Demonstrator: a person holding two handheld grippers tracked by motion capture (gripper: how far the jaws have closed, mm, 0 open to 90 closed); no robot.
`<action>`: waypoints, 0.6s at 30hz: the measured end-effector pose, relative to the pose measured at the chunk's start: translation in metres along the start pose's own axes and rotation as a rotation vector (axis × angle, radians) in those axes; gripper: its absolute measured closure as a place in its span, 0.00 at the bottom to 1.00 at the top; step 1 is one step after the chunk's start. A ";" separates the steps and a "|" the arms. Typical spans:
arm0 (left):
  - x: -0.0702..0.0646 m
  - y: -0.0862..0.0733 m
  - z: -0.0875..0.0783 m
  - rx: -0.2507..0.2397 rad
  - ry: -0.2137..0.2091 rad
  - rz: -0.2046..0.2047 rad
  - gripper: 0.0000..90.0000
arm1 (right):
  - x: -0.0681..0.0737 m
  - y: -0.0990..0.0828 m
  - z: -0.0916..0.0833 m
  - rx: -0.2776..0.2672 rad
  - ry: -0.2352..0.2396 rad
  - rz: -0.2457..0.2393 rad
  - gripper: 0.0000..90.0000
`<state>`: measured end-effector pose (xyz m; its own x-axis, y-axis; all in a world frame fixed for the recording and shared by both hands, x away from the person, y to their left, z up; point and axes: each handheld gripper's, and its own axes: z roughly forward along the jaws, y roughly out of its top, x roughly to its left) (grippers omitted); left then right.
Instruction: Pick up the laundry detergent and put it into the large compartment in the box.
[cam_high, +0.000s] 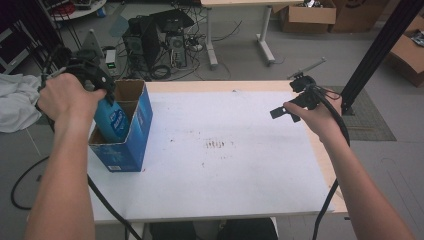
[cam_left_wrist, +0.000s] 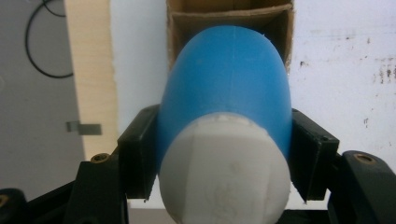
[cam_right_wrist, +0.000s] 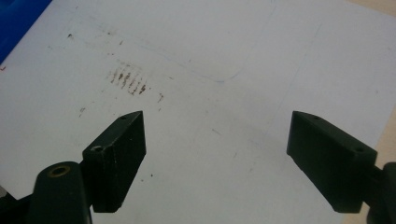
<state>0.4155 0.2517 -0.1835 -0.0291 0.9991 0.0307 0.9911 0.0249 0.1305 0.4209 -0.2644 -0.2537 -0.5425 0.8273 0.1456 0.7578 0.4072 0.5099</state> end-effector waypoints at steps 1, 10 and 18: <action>-0.001 0.000 0.006 0.006 -0.001 0.007 0.42 | 0.000 0.000 0.000 -0.001 0.001 -0.002 0.22; 0.000 -0.002 0.051 0.058 -0.011 0.007 0.42 | 0.003 0.001 0.000 -0.005 0.003 -0.006 0.22; -0.005 -0.004 0.074 0.090 0.001 0.023 0.42 | 0.003 0.001 -0.001 -0.008 0.002 -0.007 0.22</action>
<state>0.4214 0.2491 -0.2578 -0.0060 0.9994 0.0338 0.9992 0.0047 0.0399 0.4198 -0.2613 -0.2520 -0.5482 0.8239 0.1435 0.7513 0.4098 0.5174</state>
